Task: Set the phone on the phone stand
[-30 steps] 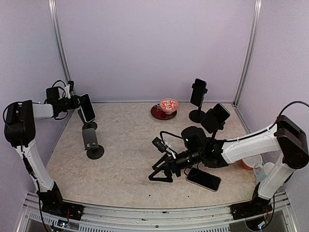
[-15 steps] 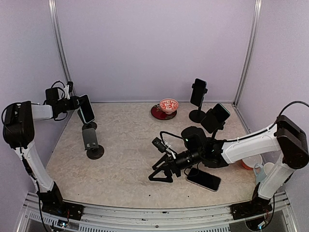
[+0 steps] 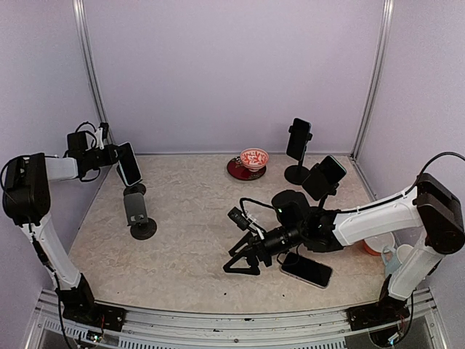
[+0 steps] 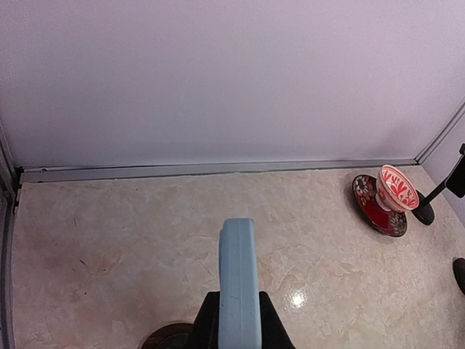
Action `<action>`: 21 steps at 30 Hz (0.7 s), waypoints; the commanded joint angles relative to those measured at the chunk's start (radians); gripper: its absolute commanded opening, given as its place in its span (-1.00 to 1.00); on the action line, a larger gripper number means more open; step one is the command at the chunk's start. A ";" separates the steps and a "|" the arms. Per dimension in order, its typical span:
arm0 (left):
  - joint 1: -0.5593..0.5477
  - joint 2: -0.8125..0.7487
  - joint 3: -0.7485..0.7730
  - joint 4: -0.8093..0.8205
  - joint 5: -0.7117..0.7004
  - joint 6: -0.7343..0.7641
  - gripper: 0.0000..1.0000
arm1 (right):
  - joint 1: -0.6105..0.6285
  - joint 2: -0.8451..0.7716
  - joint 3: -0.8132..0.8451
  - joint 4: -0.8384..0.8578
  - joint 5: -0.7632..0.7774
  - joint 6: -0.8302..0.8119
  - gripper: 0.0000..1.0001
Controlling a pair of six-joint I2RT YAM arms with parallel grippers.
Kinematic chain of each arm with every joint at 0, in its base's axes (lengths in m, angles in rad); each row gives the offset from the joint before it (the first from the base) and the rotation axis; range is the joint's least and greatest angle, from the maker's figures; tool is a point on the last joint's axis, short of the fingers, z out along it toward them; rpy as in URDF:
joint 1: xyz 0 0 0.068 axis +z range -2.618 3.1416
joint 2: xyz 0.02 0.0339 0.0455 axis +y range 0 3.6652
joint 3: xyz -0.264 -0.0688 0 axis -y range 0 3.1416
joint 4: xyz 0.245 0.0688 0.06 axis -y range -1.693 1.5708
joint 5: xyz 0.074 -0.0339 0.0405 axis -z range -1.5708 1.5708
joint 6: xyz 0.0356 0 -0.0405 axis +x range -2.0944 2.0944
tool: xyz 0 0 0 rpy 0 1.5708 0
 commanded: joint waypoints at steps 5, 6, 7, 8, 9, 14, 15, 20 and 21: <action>0.018 -0.021 -0.018 0.056 -0.004 -0.013 -1.00 | 0.010 0.003 0.015 -0.006 0.003 -0.003 1.00; 0.019 -0.017 -0.021 0.060 -0.005 -0.014 -1.00 | 0.010 0.003 0.014 -0.004 0.004 -0.004 1.00; 0.019 -0.013 -0.023 0.061 -0.005 -0.015 -0.98 | 0.010 0.005 0.014 -0.004 0.003 -0.004 1.00; 0.020 -0.007 -0.025 0.064 -0.007 -0.015 -0.97 | 0.010 0.007 0.016 -0.004 0.003 -0.004 1.00; 0.020 0.000 -0.025 0.065 -0.008 -0.014 -0.97 | 0.010 0.008 0.016 -0.003 0.002 -0.004 1.00; 0.019 0.013 -0.027 0.059 -0.024 -0.011 -0.92 | 0.011 0.007 0.010 0.004 0.004 -0.002 1.00; 0.020 0.012 -0.026 0.058 -0.030 -0.008 -0.90 | 0.011 0.007 0.007 0.004 0.005 -0.001 1.00; 0.019 0.015 -0.027 0.054 -0.044 -0.005 -0.78 | 0.011 0.006 0.001 0.008 0.006 -0.002 1.00; 0.021 0.015 -0.027 0.053 -0.048 -0.006 -0.74 | 0.011 0.007 0.001 0.008 0.007 -0.002 1.00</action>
